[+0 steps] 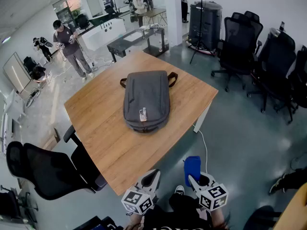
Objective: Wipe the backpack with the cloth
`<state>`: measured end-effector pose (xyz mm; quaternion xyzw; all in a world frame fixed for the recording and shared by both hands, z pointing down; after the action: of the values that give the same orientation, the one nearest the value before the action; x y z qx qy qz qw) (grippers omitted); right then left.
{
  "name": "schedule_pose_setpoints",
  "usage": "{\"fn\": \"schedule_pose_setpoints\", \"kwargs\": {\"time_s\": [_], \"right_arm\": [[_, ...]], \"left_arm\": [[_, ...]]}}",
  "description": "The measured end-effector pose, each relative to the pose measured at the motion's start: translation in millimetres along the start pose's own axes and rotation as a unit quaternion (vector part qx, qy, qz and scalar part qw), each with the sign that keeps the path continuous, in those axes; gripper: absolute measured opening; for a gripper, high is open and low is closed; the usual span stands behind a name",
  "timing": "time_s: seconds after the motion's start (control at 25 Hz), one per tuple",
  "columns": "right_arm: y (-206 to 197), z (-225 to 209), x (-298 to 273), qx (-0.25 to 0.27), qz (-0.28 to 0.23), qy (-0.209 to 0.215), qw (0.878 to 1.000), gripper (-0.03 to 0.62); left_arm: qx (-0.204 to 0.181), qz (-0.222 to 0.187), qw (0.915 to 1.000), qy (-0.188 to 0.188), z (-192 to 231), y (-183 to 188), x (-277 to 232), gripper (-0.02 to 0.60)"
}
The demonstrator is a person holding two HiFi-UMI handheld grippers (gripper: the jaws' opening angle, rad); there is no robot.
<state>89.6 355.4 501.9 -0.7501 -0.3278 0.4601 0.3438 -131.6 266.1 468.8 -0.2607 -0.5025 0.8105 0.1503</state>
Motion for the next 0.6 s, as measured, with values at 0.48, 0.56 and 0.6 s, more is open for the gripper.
{"fn": "schedule_pose_setpoints", "kwargs": {"time_s": [0.48, 0.56, 0.6], "right_arm": [[18, -40, -31, -0.002, 0.026, 0.033, 0.999, 0.086], [20, -41, -44, -0.002, 0.032, 0.037, 0.999, 0.086], [22, -42, -51, -0.001, 0.034, 0.039, 0.999, 0.086]], "left_arm": [[0.002, -0.001, 0.9987, 0.05, 10, 13, -26, 0.002], [0.005, -0.001, 0.9985, 0.055, 21, 14, -30, 0.002], [0.007, -0.002, 0.9984, 0.056, 28, 15, -34, 0.002]]}}
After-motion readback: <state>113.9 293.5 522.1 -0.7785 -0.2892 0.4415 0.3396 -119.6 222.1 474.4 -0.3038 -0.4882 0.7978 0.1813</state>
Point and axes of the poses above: the fingertips, and each gripper's own axes: x backward along the fingers, z to its left, y out of its top, the point moved 9 cm from there along x, backward along the fingers, and after that the axes turned 3 degrees about z, right-handed, at the moved point
